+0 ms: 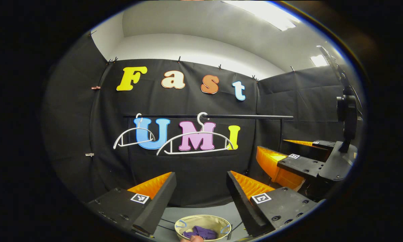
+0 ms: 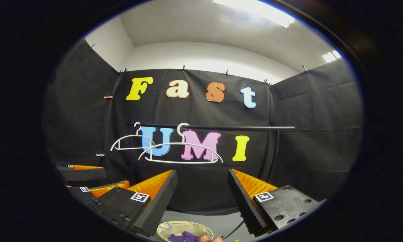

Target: Grasp the clothes on the hanger with both hands and then place them into the laundry hamper below.

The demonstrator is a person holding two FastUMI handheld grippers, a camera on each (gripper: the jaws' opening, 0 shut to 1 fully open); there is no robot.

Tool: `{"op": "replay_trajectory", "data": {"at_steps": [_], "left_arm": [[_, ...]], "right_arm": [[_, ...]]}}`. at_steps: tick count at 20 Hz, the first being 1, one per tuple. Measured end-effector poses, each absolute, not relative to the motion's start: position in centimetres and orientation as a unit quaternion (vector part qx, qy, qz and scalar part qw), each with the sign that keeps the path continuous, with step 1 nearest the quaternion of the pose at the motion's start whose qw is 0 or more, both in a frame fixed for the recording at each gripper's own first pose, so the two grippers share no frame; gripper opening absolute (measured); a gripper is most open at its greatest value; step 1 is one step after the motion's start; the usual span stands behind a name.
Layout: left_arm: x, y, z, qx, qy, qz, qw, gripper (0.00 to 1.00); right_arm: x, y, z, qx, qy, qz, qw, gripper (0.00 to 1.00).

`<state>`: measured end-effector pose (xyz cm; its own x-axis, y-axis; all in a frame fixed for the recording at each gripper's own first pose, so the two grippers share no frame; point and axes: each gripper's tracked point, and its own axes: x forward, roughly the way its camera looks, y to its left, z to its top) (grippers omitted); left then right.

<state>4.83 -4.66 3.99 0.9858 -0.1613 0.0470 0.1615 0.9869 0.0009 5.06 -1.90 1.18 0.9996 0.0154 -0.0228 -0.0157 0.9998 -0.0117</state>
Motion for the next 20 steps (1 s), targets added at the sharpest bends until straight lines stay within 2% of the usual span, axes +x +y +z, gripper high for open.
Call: {"op": "replay_trajectory", "data": {"at_steps": [20], "left_arm": [[4.43, -4.47, 3.58, 0.003, -0.018, -0.079, 0.997, 0.95]], "right_arm": [[4.91, -1.92, 1.15, -0.003, 0.01, 0.009, 1.0, 0.97]]}}
